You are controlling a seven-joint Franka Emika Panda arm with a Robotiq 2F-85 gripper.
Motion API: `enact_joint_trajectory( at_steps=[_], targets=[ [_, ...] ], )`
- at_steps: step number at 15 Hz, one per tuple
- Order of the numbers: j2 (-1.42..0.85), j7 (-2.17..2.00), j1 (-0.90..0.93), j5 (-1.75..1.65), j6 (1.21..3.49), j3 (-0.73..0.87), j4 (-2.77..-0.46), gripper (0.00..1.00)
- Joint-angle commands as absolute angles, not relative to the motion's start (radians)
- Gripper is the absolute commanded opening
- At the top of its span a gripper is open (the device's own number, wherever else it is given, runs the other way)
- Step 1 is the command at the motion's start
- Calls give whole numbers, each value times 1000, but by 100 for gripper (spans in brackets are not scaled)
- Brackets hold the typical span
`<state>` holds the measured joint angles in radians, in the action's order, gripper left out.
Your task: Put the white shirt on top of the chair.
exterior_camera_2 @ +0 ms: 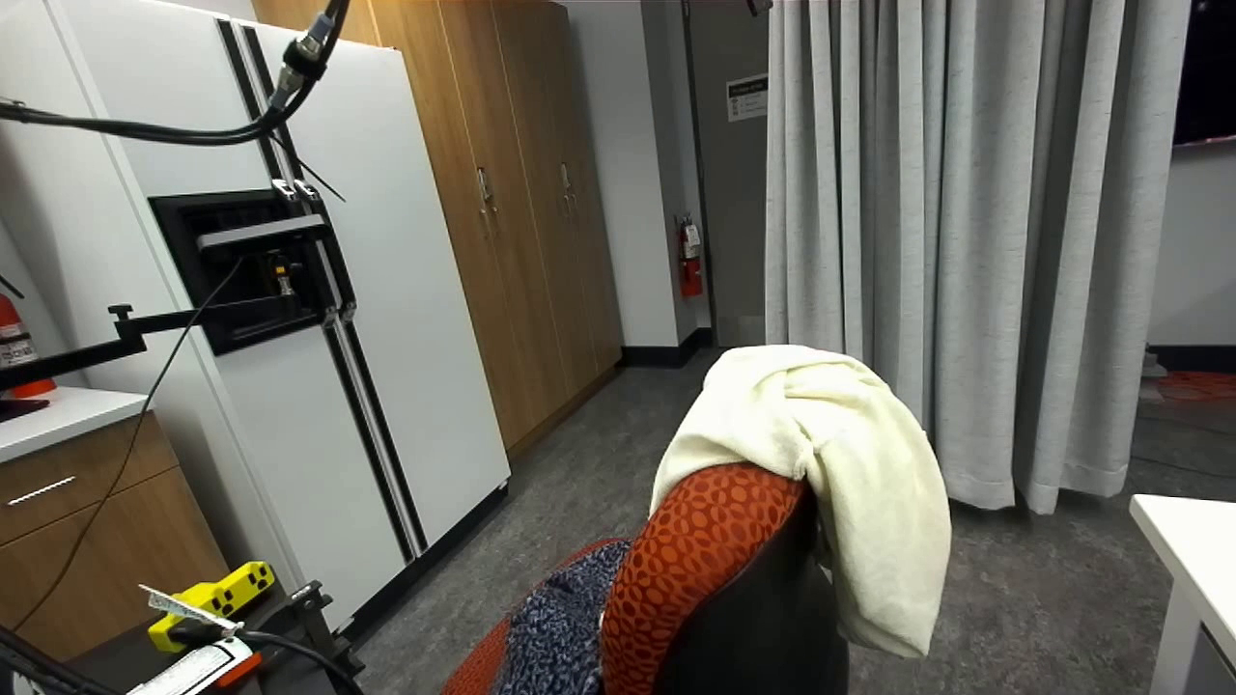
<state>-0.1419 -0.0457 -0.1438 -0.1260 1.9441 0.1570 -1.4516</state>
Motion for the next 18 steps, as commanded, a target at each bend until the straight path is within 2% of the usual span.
enact_joint_trajectory(
  at_steps=[1, 18],
  targets=[
    [-125, -27, -154, -29, 1987, 152, -1477, 100],
    [-144, -45, -148, -56, 1959, 153, -1454, 100]
  ],
)
